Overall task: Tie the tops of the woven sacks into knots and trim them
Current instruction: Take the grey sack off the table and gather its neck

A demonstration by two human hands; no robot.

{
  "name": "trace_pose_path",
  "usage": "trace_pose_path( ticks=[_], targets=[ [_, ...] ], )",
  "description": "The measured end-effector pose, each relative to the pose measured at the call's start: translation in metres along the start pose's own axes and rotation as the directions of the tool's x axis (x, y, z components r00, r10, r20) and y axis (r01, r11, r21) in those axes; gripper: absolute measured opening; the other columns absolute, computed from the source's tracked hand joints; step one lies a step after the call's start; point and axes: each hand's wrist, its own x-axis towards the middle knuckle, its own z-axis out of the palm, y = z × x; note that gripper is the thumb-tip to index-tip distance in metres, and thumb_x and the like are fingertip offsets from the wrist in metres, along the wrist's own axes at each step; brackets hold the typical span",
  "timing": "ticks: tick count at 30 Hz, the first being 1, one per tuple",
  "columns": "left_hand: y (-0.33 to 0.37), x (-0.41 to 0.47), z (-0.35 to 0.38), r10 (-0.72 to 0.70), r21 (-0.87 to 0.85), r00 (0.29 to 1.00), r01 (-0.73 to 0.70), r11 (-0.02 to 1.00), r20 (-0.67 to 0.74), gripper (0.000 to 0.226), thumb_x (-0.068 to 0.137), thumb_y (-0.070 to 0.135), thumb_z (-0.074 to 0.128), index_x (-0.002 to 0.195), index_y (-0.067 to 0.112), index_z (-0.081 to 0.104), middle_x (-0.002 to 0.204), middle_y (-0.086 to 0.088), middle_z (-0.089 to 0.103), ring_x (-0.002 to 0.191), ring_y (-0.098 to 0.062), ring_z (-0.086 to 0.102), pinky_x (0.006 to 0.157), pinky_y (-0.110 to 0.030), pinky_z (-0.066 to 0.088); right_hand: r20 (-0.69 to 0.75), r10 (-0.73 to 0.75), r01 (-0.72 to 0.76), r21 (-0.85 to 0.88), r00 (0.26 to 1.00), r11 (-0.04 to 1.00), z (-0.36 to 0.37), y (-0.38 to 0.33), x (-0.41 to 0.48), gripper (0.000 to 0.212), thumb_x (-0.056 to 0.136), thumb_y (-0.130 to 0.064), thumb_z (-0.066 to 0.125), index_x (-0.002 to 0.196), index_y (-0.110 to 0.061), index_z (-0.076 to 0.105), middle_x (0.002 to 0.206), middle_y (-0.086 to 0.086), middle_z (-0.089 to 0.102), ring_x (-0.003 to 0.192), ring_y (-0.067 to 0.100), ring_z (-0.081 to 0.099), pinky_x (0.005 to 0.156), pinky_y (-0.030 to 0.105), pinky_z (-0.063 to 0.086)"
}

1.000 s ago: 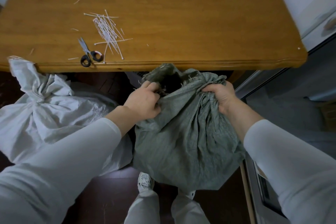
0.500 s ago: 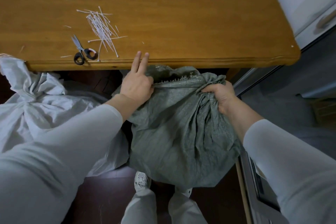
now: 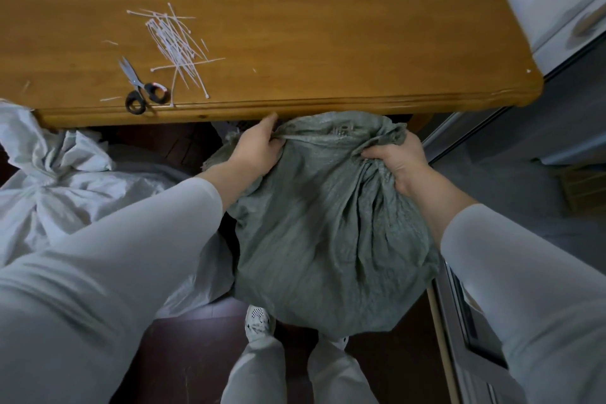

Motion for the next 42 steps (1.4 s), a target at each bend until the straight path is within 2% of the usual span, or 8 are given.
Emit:
trace_pose_path(
  ticks=[10, 17, 21, 26, 30, 34, 37, 42],
  targets=[
    [0.011, 0.002, 0.01, -0.001, -0.244, 0.998, 0.016, 0.97, 0.062, 0.027, 0.1, 0.02, 0.045, 0.112, 0.007, 0.064, 0.096, -0.006, 0.066, 0.083, -0.017, 0.059, 0.077, -0.028, 0.047, 0.139, -0.172, 0.213, -0.382, 0.975, 0.899, 0.051, -0.003, 0.004, 0.017, 0.084, -0.014, 0.067, 0.099, -0.017, 0.062, 0.099, 0.001, 0.063, 0.095, 0.014, 0.056, 0.089, 0.025, 0.043],
    [0.012, 0.011, 0.005, -0.169, -0.364, 0.977, 0.206, 0.908, 0.132, 0.028, 0.098, 0.025, 0.048, 0.101, 0.006, 0.069, 0.097, -0.015, 0.071, 0.089, -0.031, 0.067, 0.085, -0.04, 0.055, 0.445, 0.007, 0.018, -0.053, 0.896, 0.998, 0.07, 0.012, -0.001, 0.084, 0.06, 0.012, 0.069, 0.134, -0.017, 0.045, 0.106, 0.004, 0.064, 0.094, 0.012, 0.062, 0.079, 0.025, 0.053],
    [0.012, 0.013, -0.005, -0.197, -0.329, 0.971, 0.233, 0.915, 0.139, 0.025, 0.096, 0.02, 0.053, 0.106, 0.004, 0.069, 0.095, -0.017, 0.07, 0.089, -0.031, 0.066, 0.084, -0.042, 0.054, 0.641, 0.09, 0.061, -0.209, 0.763, 0.976, 0.074, 0.019, -0.001, 0.106, 0.062, 0.013, 0.078, 0.146, -0.023, 0.024, 0.118, -0.011, 0.056, 0.109, 0.005, 0.056, 0.086, 0.015, 0.05],
    [0.012, 0.01, -0.019, -0.125, -0.356, 0.976, 0.183, 0.916, 0.18, 0.024, 0.09, 0.011, 0.061, 0.068, 0.003, 0.064, 0.067, -0.012, 0.059, 0.057, -0.019, 0.054, 0.06, -0.028, 0.052, 0.439, -0.109, 0.2, -0.167, 0.892, 0.966, 0.097, 0.013, -0.002, 0.021, 0.094, 0.002, 0.046, 0.102, 0.002, 0.066, 0.086, 0.008, 0.072, 0.078, 0.02, 0.071, 0.063, 0.025, 0.058],
    [0.007, 0.006, -0.029, -0.151, -0.572, 0.982, 0.189, 0.798, 0.115, 0.007, 0.089, 0.006, 0.059, 0.088, 0.006, 0.066, 0.079, -0.006, 0.064, 0.073, -0.019, 0.062, 0.063, -0.027, 0.054, 0.237, -0.014, 0.037, -0.093, 0.971, 0.995, 0.099, 0.023, -0.002, 0.02, 0.085, -0.001, 0.063, 0.104, -0.006, 0.067, 0.09, 0.0, 0.068, 0.083, 0.011, 0.065, 0.079, 0.023, 0.056],
    [-0.022, -0.005, -0.03, 0.072, -0.098, 0.996, -0.077, 0.992, -0.061, 0.029, 0.069, 0.023, 0.053, 0.097, 0.024, 0.058, 0.104, 0.004, 0.054, 0.11, -0.017, 0.043, 0.092, -0.033, 0.036, 0.118, -0.006, 0.01, -0.033, 0.993, 0.999, 0.096, 0.026, -0.001, 0.031, 0.079, 0.0, 0.07, 0.109, -0.006, 0.063, 0.083, -0.003, 0.064, 0.08, 0.011, 0.062, 0.07, 0.023, 0.053],
    [-0.04, -0.013, -0.024, 0.208, 0.214, 0.978, -0.209, 0.954, 0.028, 0.067, 0.055, 0.039, 0.056, 0.122, 0.039, 0.05, 0.149, -0.003, 0.02, 0.143, -0.023, 0.004, 0.112, -0.05, 0.008, 0.097, 0.029, -0.028, -0.011, 0.995, 1.0, 0.097, 0.024, -0.001, 0.03, 0.079, 0.004, 0.068, 0.105, -0.009, 0.063, 0.084, 0.0, 0.065, 0.081, 0.017, 0.063, 0.073, 0.029, 0.053],
    [-0.055, -0.007, -0.012, 0.211, 0.534, 0.975, -0.214, 0.818, 0.067, 0.078, 0.065, 0.066, 0.069, 0.132, 0.039, 0.039, 0.157, -0.008, 0.002, 0.146, -0.031, -0.005, 0.114, -0.058, 0.001, 0.054, 0.05, -0.051, 0.016, 0.997, 0.999, 0.098, 0.022, -0.001, 0.026, 0.081, 0.008, 0.062, 0.079, -0.018, 0.059, 0.076, -0.002, 0.06, 0.071, 0.013, 0.059, 0.07, 0.029, 0.048]
  ],
)
